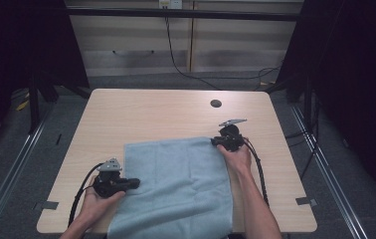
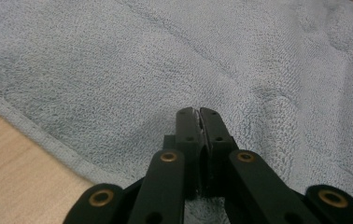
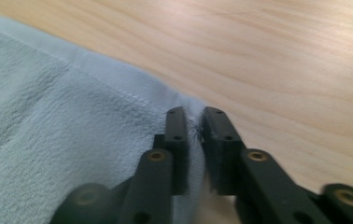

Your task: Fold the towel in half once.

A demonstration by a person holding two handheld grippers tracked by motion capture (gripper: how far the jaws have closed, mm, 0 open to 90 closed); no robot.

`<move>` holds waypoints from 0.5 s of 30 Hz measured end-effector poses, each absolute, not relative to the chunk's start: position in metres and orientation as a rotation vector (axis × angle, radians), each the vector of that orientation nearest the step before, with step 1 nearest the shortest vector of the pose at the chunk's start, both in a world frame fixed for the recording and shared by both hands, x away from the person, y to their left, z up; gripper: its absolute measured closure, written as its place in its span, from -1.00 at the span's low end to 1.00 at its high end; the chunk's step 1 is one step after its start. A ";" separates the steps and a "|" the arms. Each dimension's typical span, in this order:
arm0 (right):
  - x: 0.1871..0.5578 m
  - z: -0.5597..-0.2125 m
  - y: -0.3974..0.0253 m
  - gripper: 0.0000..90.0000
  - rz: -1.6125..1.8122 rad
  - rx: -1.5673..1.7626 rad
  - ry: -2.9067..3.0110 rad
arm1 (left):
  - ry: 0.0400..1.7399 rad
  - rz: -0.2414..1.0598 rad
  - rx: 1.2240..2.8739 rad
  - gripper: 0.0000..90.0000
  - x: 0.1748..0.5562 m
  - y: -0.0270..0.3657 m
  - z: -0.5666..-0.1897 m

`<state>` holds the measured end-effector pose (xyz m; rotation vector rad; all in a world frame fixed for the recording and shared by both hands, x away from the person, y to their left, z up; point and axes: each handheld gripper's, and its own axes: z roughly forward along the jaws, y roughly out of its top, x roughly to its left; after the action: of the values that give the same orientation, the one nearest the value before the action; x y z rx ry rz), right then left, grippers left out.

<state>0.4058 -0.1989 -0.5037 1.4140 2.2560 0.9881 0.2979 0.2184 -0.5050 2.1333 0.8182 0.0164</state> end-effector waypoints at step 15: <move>0.370 -0.481 -0.207 0.91 1.209 1.340 2.214 | 0.899 0.041 2.036 0.62 0.330 0.236 -0.484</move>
<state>0.3702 -0.2069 -0.4807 1.3398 2.2142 1.2095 0.3301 0.2360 -0.4837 2.0363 0.8987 0.0411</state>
